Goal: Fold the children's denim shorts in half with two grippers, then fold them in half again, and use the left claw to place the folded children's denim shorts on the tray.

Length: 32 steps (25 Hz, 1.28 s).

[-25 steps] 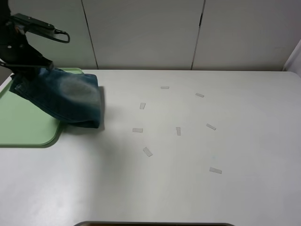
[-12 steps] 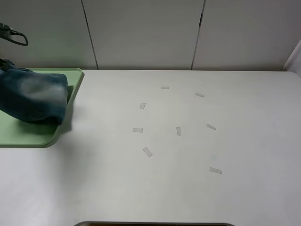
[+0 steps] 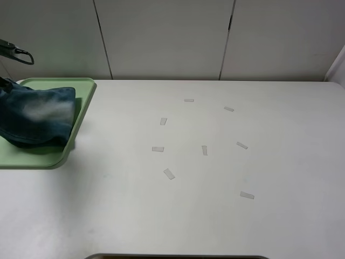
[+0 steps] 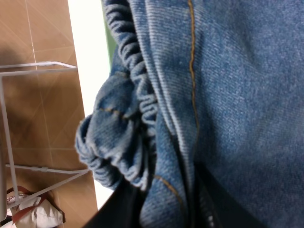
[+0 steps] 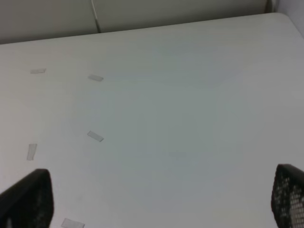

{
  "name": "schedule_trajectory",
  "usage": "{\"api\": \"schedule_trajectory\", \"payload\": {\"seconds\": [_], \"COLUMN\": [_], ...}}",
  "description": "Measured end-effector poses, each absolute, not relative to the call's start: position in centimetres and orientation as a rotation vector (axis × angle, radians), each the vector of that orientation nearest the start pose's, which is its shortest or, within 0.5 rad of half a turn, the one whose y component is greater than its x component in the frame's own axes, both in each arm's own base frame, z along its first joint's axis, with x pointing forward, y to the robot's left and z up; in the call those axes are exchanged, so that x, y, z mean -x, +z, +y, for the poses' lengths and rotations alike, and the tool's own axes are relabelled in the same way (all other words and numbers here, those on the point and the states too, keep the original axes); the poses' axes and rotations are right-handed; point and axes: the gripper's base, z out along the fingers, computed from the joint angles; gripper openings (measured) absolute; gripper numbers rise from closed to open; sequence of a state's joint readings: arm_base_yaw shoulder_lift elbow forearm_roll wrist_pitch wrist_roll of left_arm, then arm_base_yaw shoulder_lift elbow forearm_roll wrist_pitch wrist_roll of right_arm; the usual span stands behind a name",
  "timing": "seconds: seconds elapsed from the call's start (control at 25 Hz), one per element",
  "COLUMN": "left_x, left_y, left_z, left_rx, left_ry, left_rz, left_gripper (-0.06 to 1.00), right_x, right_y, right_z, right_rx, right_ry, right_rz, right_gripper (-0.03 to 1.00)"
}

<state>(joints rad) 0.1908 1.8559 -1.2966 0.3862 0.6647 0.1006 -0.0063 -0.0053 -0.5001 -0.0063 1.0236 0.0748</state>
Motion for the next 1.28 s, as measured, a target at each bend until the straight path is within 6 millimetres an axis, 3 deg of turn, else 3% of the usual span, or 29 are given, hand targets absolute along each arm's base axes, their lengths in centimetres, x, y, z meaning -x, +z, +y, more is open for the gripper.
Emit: {"api": "schedule_trajectory", "payload": {"seconds": [0.24,0.36,0.4,0.44,0.52,0.92,1.16,1.2,1.28], "left_x": [-37.9,-37.9,-37.9,-37.9,-37.9,-37.6,-35.8,-34.4,-32.9], "left_y": [20.9,21.0,21.2,21.4,21.4,22.1,26.0,28.3,30.4], "left_z": [9.5,9.5,9.5,9.5,9.5,9.4,8.8,8.6,8.4], "left_rx": [-0.223,-0.223,-0.224,-0.226,-0.228,-0.208,-0.118,-0.092,-0.067], "left_ry": [0.499,0.502,0.505,0.508,0.510,0.503,0.457,0.465,0.470], "left_rz": [2.709,2.705,2.697,2.688,2.683,2.687,2.636,2.615,2.594], "left_gripper": [0.25,0.48,0.75,0.85,0.94,0.99,0.99,0.99,0.99], "right_x": [0.4,0.4,0.4,0.4,0.4,0.4,0.4,0.4,0.4], "right_y": [28.0,28.0,28.0,28.0,28.0,28.0,28.0,28.0,28.0], "right_z": [0.0,0.0,0.0,0.0,0.0,0.0,0.0,0.0,0.0], "right_rx": [-0.081,-0.081,-0.081,-0.081,-0.081,-0.081,-0.081,-0.081,-0.081], "right_ry": [0.036,0.036,0.036,0.036,0.036,0.036,0.036,0.036,0.036], "right_rz": [2.000,2.000,2.000,2.000,2.000,2.000,2.000,2.000,2.000], "right_gripper": [0.69,0.69,0.69,0.69,0.69,0.69,0.69,0.69,0.69]}}
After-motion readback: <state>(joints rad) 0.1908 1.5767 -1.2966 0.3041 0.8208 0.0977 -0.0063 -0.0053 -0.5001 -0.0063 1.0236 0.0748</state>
